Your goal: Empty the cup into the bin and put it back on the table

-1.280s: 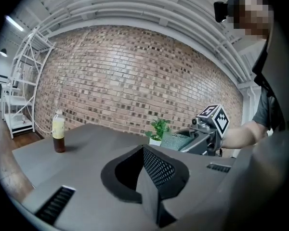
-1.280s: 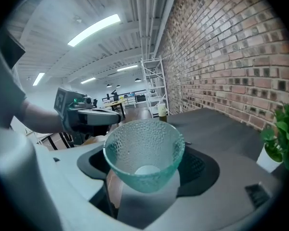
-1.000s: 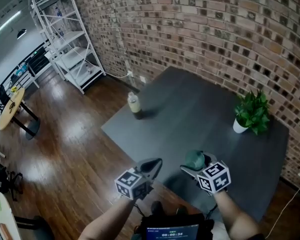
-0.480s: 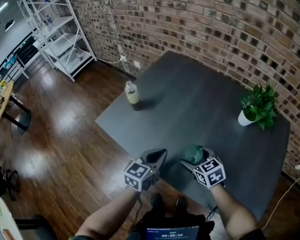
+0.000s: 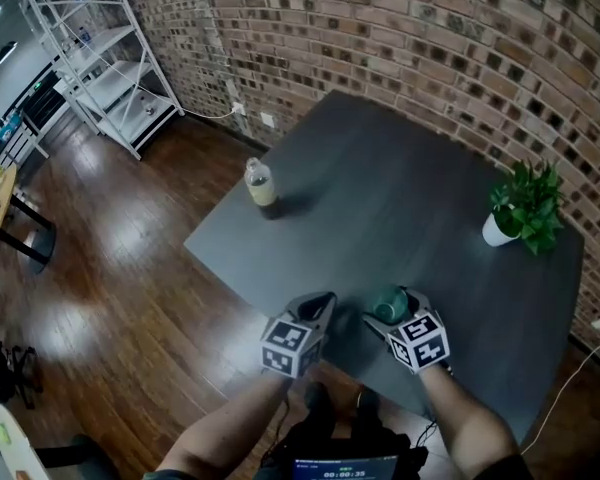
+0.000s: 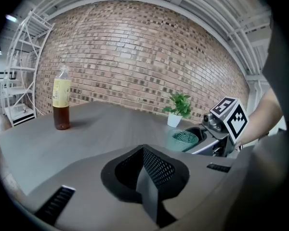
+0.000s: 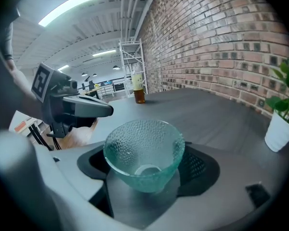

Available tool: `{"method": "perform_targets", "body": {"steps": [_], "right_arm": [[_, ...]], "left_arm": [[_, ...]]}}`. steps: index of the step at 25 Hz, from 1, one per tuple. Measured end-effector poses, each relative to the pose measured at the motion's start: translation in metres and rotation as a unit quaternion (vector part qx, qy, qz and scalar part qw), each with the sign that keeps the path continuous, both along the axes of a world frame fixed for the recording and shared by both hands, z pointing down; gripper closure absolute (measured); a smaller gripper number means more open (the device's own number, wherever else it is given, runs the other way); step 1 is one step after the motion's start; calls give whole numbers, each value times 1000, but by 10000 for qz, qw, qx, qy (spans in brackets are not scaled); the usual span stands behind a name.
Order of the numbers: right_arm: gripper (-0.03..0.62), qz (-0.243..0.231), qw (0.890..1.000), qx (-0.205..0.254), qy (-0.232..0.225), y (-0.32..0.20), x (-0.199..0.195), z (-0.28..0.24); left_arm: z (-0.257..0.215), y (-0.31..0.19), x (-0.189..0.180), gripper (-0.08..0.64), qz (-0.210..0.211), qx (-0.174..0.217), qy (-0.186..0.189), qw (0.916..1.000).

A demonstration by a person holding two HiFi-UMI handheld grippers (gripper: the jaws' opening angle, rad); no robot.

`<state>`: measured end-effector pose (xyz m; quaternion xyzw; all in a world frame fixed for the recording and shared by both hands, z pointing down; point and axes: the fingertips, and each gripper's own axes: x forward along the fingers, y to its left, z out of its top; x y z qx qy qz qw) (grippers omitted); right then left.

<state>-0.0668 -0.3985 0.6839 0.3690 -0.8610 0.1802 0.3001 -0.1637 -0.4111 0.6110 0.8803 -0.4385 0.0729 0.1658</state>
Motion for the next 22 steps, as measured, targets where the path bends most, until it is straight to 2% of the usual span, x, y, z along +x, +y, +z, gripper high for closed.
{"method": "perform_targets", "body": {"steps": [9,22], "right_arm": [[193,108,9994,198,-249,-14,-6,3],[186,-7,9997,169,-156,-13,-7,5]], "left_arm": [[23,-21,0,568,-173,-243,53,9995],[24,-26,14,568,-209,-347,194,9990]]}}
